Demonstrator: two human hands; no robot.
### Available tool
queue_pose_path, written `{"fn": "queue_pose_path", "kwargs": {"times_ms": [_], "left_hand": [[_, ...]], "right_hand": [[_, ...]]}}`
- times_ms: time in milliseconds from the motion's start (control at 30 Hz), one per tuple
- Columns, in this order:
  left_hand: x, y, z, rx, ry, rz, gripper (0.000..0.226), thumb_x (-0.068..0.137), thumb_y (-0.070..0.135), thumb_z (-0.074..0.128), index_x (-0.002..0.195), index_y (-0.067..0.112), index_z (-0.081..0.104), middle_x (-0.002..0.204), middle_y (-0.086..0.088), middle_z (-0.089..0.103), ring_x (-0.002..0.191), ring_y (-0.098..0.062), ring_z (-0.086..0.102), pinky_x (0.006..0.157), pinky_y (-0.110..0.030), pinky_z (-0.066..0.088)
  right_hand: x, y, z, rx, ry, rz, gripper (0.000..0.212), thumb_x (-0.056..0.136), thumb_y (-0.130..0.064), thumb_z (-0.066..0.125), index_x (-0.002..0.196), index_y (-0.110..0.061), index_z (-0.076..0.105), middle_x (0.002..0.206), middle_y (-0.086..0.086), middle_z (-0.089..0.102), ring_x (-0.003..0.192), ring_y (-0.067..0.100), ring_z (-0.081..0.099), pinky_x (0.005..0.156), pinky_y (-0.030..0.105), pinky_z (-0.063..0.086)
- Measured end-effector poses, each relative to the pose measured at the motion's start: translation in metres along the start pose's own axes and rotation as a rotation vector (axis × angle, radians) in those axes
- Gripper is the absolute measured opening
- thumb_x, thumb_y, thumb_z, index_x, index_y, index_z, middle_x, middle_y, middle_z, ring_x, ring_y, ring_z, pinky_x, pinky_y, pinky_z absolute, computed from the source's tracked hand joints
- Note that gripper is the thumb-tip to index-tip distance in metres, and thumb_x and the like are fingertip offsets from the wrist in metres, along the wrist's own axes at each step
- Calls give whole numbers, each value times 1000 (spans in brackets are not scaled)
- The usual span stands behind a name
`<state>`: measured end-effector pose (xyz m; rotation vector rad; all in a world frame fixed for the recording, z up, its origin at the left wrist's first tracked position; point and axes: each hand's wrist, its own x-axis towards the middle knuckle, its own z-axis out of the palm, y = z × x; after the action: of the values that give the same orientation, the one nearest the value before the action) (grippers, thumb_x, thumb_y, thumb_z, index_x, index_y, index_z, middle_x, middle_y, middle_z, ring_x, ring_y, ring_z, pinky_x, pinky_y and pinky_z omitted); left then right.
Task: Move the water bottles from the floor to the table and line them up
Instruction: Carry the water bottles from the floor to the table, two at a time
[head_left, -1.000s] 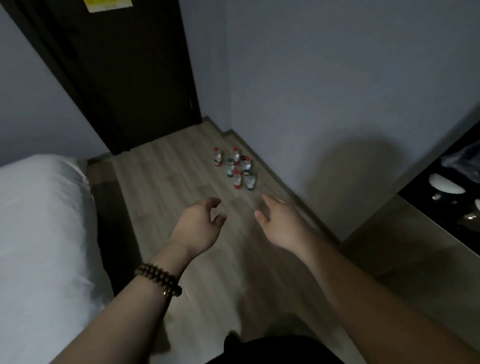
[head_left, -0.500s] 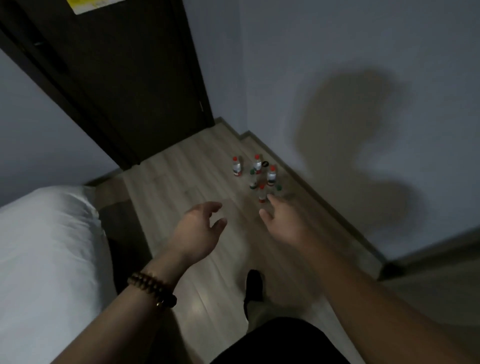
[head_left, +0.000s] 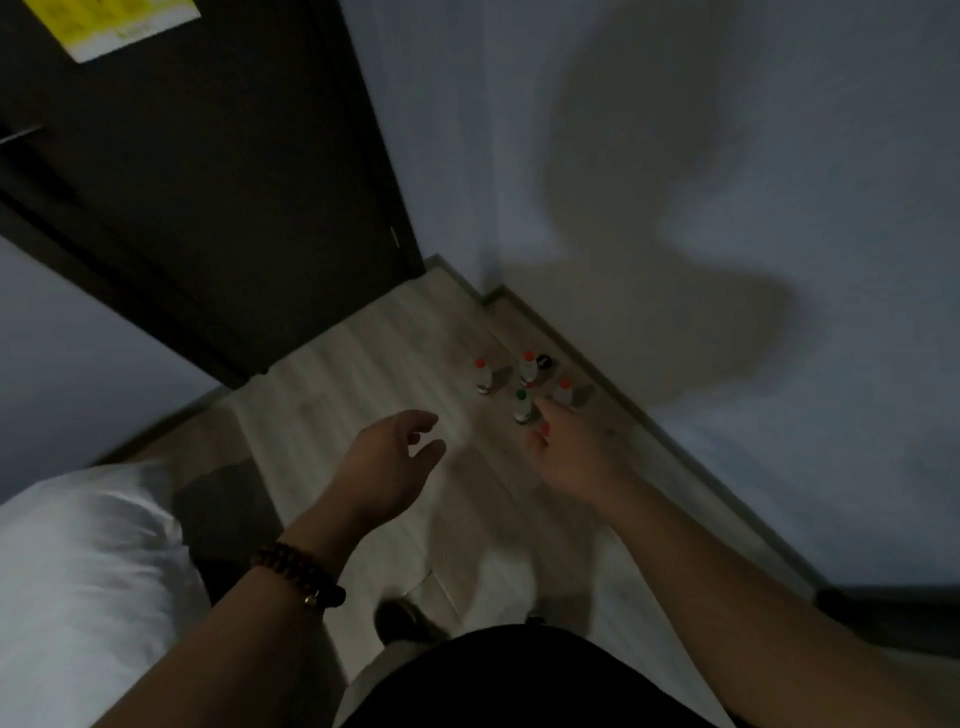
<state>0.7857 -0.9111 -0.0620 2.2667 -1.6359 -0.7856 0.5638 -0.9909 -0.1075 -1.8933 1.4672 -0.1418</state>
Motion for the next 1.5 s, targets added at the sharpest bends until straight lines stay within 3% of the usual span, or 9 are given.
{"fn": "queue_pose_path", "kwargs": {"times_ms": [100, 233, 400, 533, 833, 933, 1133, 1333, 1500], "left_hand": [[48, -5, -6, -13, -53, 59, 41, 98, 41, 61, 138, 30, 57, 132, 10, 63, 104, 0, 55, 85, -21, 43], [122, -9, -16, -12, -152, 191, 40, 97, 37, 64, 136, 24, 61, 130, 4, 66, 111, -9, 62, 89, -23, 46], [225, -22, -27, -61, -321, 357, 39, 96, 25, 68, 132, 12, 63, 128, -3, 68, 102, -8, 61, 78, -7, 41], [297, -32, -51, -58, -442, 472, 35, 95, 32, 68, 127, 19, 67, 120, -3, 71, 105, -14, 65, 85, -25, 46], [378, -50, -42, -66, -567, 521, 37, 95, 25, 69, 129, 13, 66, 122, -4, 71, 98, -5, 59, 83, -21, 41], [386, -71, -10, -63, -615, 460, 36, 94, 26, 69, 129, 14, 66, 121, -1, 71, 103, -10, 63, 87, -25, 46], [412, -132, 99, -51, -650, 369, 34, 93, 25, 70, 126, 18, 67, 117, 2, 72, 103, -11, 66, 92, -30, 52], [462, -189, 246, -22, -653, 351, 35, 95, 25, 68, 129, 16, 66, 124, 0, 69, 113, -15, 63, 99, -35, 50], [512, -209, 342, -95, -568, 371, 26, 97, 27, 65, 120, 17, 70, 110, 2, 71, 103, -14, 65, 78, -23, 50]], "right_hand": [[33, -7, -3, 8, 25, 40, 37, 99, -32, 52, 131, -13, 54, 123, 12, 63, 112, 31, 61, 88, 39, 51], [70, -20, -1, 49, 80, 137, 41, 101, -29, 50, 138, -10, 52, 137, 14, 58, 125, 34, 56, 100, 44, 49], [117, -44, 10, 79, 225, 282, 40, 104, -35, 42, 139, -17, 52, 134, 11, 59, 118, 31, 58, 97, 38, 48], [145, -77, 25, 139, 411, 485, 40, 102, -34, 52, 136, -16, 57, 131, 12, 65, 115, 31, 61, 87, 33, 44], [192, -98, 62, 125, 417, 734, 51, 103, -38, 52, 148, -15, 47, 144, 7, 57, 129, 24, 55, 102, 30, 40], [209, -81, 92, 182, 390, 770, 50, 103, -38, 52, 148, -17, 46, 142, 6, 58, 128, 22, 55, 95, 25, 36], [255, 2, 189, 291, 373, 827, 57, 103, -40, 51, 154, -17, 39, 152, 6, 50, 135, 23, 51, 112, 35, 39], [301, 118, 303, 343, 412, 911, 60, 103, -40, 51, 156, -16, 35, 147, 9, 54, 128, 25, 55, 110, 39, 44], [342, 212, 375, 291, 431, 886, 64, 103, -42, 51, 157, -14, 31, 147, 13, 54, 132, 28, 52, 108, 35, 40]]}}
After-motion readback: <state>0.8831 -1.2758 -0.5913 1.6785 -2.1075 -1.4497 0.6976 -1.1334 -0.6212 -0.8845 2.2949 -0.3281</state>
